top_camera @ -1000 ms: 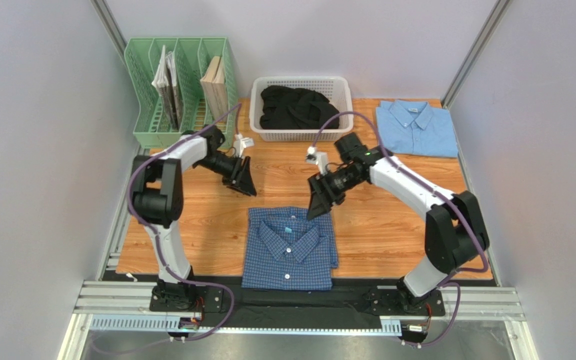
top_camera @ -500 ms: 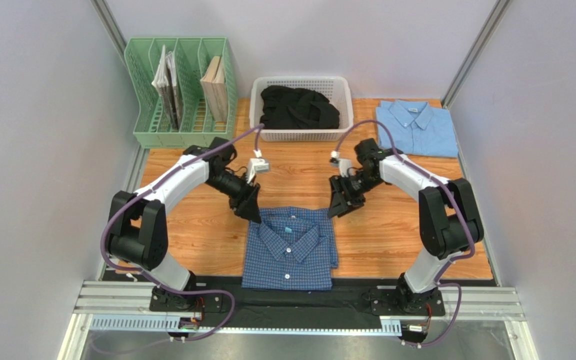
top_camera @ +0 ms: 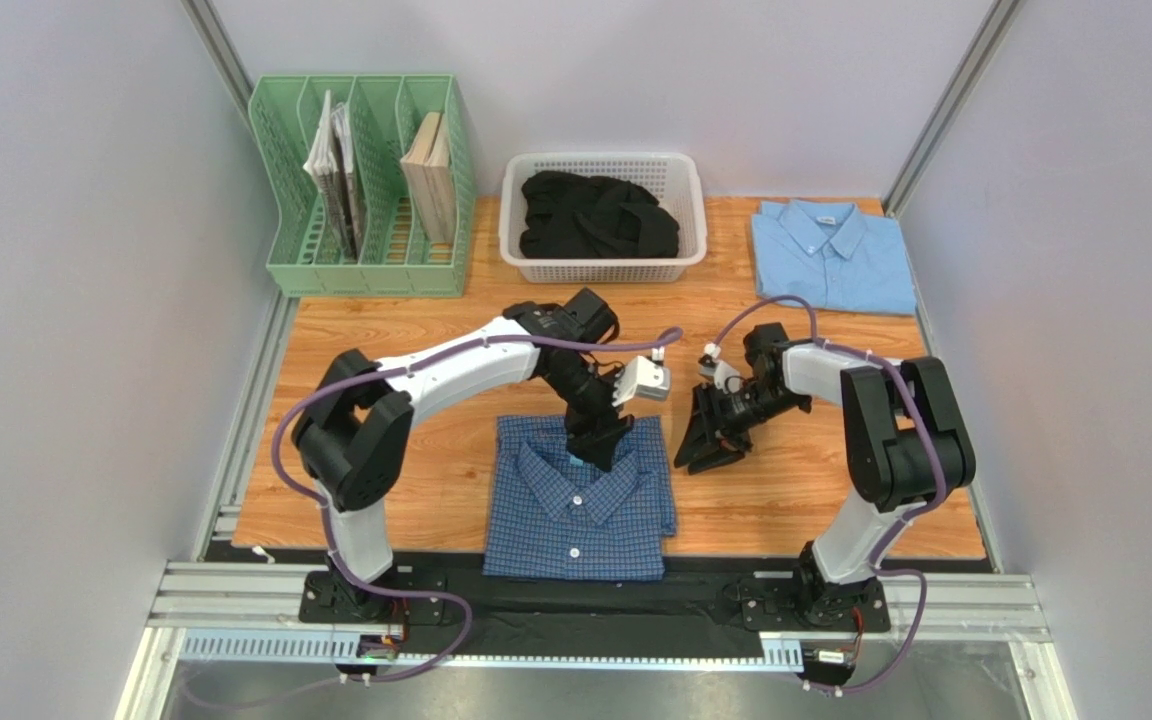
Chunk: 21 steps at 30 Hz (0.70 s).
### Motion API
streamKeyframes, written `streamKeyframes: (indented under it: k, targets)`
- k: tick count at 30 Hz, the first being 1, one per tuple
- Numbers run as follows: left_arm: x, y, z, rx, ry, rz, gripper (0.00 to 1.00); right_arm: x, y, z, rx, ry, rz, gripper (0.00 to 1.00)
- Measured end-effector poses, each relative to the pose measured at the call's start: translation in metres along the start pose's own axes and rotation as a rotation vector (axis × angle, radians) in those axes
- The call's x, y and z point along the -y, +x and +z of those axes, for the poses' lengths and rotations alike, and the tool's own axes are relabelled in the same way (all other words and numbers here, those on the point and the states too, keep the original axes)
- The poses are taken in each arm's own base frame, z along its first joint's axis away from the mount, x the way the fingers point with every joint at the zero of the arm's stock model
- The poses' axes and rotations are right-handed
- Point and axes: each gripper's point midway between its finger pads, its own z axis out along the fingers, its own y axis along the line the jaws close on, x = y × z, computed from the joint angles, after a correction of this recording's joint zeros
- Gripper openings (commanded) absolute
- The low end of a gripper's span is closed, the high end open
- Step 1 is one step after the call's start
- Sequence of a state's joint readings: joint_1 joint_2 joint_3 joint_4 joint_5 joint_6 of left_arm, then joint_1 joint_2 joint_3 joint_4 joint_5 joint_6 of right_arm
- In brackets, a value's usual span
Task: Fold and stack the long sleeve shirts
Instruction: Fold the shirt
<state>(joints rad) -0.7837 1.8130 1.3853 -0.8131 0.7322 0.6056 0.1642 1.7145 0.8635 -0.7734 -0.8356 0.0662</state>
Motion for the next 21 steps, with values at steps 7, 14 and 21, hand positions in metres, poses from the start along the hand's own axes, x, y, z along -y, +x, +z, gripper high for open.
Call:
streamKeyframes:
  k: [7, 14, 21]
  targets:
    - [-0.003, 0.006, 0.035, -0.057, 0.04, -0.022, 0.67, 0.003, 0.004, 0.02, -0.051, -0.051, 0.059, 0.26]
    - [-0.023, 0.024, 0.05, -0.125, 0.025, -0.051, 0.61, -0.016, -0.015, 0.041, -0.117, -0.184, 0.028, 0.19]
    - [-0.06, 0.036, 0.035, -0.131, 0.012, -0.138, 0.6, -0.029, -0.03, 0.049, -0.114, -0.29, -0.002, 0.12]
